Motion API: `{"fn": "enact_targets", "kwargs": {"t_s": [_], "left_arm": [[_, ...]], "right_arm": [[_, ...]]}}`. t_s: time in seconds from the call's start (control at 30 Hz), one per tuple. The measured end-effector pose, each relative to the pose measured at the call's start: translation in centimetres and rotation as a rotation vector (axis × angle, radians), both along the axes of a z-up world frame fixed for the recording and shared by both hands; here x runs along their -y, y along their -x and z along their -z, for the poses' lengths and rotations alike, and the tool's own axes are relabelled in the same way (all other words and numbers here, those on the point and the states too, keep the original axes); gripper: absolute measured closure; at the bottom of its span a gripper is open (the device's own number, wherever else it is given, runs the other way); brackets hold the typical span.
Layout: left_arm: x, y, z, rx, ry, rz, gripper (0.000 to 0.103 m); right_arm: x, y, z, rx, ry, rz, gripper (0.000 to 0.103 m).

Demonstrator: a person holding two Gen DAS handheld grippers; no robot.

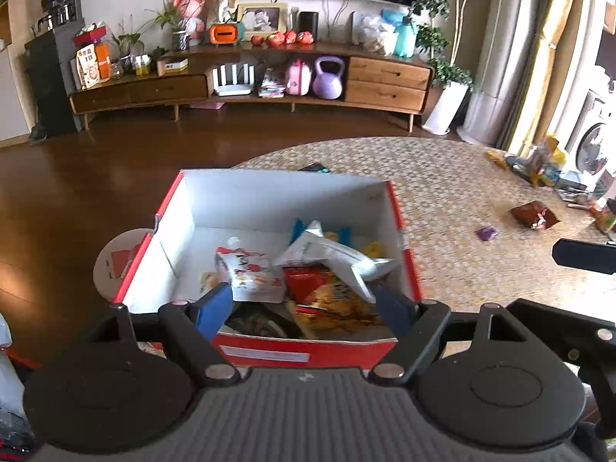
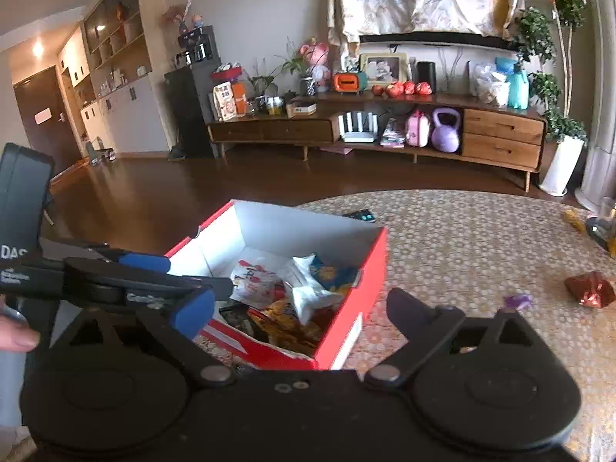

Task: Organize snacks
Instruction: 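Withdraw both tools from the box toward the table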

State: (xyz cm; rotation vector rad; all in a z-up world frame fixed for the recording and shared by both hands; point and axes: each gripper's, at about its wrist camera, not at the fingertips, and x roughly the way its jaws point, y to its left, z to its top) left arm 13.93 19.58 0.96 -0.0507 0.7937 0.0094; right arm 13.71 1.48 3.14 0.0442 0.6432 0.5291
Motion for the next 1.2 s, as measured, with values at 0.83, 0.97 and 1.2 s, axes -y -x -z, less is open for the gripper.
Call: {"fn": "enact_targets", "kwargs": {"t_s": [0.83,0.97,1.2], "left_arm": [[16.4,-0.8,2.0,0.079,0.038,0.264,0.0],[19.6,-3.1,2.8,0.038,0.043,0.306,0.0],[23.2,-7.9,4.4,0.012,0.065,0.317,0.0]], "right_arm": [[20.2,1.8,3.4,-0.054,0.022,0.31,0.0],[23.5,0.7,3.7,-0.046,0.053,0.371,0.0],[28.4,-2.8,5.4,-0.065,0.054,0.47,0.0]]}}
